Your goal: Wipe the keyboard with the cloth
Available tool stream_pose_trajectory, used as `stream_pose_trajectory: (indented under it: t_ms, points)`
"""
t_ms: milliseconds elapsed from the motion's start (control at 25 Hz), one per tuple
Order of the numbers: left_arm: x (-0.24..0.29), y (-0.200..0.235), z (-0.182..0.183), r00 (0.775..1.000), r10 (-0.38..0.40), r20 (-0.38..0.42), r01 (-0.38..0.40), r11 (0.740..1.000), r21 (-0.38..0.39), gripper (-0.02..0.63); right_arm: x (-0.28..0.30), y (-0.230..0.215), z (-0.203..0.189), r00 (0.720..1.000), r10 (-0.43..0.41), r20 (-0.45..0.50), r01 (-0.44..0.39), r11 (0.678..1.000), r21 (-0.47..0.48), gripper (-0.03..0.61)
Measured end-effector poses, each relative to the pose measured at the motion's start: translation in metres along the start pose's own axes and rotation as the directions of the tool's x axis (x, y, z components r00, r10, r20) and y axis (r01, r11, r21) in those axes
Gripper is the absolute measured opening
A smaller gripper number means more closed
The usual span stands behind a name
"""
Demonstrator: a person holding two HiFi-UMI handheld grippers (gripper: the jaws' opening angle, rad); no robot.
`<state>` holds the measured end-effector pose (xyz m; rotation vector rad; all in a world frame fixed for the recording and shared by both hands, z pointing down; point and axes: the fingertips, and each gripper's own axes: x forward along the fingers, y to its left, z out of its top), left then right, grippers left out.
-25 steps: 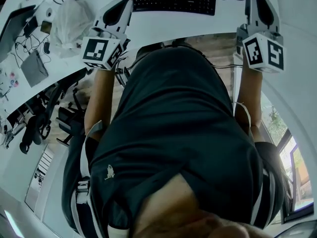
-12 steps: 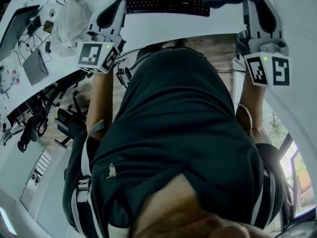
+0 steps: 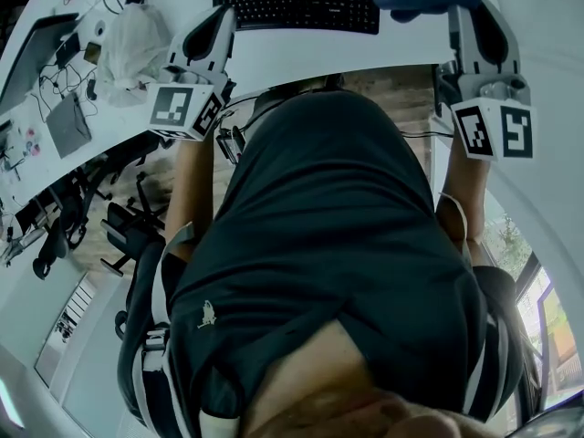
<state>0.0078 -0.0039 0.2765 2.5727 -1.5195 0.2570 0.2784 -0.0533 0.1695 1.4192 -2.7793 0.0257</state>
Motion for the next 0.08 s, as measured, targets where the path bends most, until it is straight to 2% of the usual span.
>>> stream_pose_trajectory:
  t_ms: [80]
  points:
    - [0.0020,-0.0036,0.0033,1.000,-0.001,0.003,0.001,1.000,0.003,0.006,-0.0023,-0.0045,0.0008,1.000,-0.002,-0.001,0.002,1.000,-0.002,0.029]
